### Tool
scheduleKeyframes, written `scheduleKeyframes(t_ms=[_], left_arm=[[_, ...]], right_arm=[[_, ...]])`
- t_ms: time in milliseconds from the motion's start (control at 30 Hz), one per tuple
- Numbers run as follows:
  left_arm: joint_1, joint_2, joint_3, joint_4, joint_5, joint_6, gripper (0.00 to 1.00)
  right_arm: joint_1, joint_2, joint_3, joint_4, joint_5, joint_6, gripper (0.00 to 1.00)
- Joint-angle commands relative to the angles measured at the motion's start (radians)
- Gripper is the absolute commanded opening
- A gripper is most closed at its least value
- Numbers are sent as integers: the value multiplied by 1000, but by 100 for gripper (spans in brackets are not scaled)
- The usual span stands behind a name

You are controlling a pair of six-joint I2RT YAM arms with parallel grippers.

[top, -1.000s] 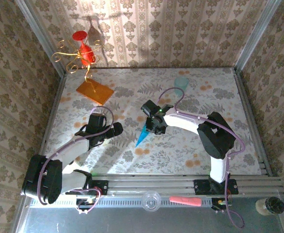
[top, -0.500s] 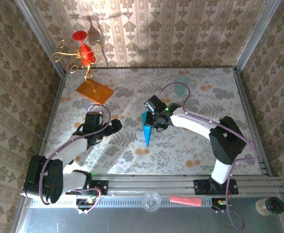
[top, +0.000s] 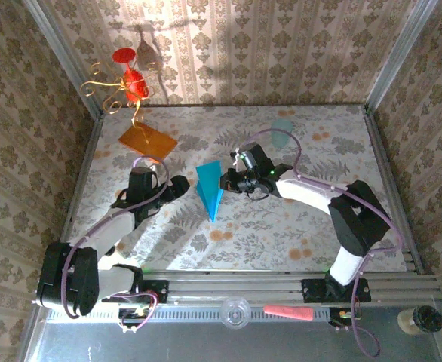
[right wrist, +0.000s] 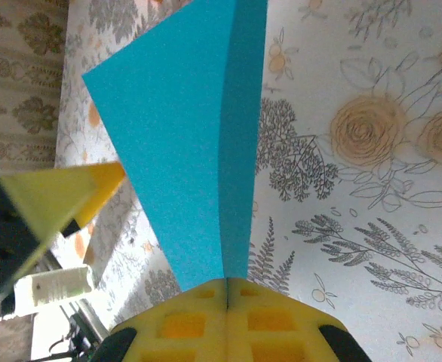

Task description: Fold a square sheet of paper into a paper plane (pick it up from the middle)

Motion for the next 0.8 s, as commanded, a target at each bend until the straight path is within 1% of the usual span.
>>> scheduleKeyframes(t_ms=[0,133,333,400,433,467,633,767], left_arm=[[-37,32,55,-21,-7,1,92],[-84,88,93,-34,-19,4,90],[-158,188,147,-45,-39,-2,87],[-162,223,165,-51,-47,-8,85],[-199,241,178,-58,-54,-12,84],[-211,257,189,-68,-67,-16,82],[-258,334,224,-29,-39,-32,76],[-282,384,259,-20,-26,-37,66]], right_arm=[[-22,47,-31,94,-116,-2,1],[-55,82,-65,114,-133,4,1],[-111,122,-95,83,-140,-4,1],[-126,130,-104,80,-142,5,2],[-131,132,-110,84,-143,8,1],[-134,133,-115,86,-142,11,1],[-139,131,-123,85,-136,11,1],[-139,133,-125,87,-135,12,1]])
